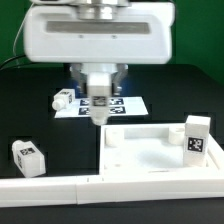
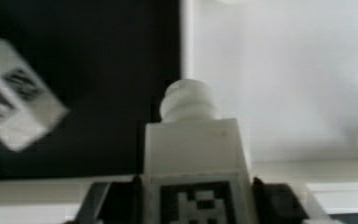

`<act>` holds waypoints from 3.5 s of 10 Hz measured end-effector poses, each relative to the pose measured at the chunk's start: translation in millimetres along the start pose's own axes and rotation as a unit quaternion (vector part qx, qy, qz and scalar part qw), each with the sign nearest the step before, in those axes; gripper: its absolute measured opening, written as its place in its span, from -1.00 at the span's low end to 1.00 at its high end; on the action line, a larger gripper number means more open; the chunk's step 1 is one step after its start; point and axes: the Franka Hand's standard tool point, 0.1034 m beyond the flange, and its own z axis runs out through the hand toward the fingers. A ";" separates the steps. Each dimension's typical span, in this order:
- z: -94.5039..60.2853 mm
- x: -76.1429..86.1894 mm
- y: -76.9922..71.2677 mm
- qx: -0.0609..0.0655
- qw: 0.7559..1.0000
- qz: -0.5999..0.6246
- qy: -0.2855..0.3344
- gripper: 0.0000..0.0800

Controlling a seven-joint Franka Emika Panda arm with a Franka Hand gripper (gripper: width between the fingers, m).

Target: Assemble square table

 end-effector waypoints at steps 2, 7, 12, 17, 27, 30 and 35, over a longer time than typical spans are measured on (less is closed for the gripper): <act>-6.6 16.5 1.2 0.005 0.999 0.003 0.052 -0.29; -0.3 12.5 7.6 0.002 0.997 0.010 0.082 -0.29; 10.5 23.9 -13.3 0.017 0.994 0.016 0.107 -0.29; 22.8 26.5 -11.0 0.012 0.994 0.012 0.112 -0.29; 53.3 26.0 -8.0 -0.004 0.989 0.008 0.145 -0.29; 53.7 26.1 -6.8 -0.009 0.986 0.007 0.163 -0.29; 39.2 42.3 -15.7 0.001 0.993 0.009 0.119 0.60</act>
Offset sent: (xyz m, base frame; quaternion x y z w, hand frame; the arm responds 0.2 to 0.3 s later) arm 0.0000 0.0000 0.0000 0.0000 0.1296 0.0000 0.9916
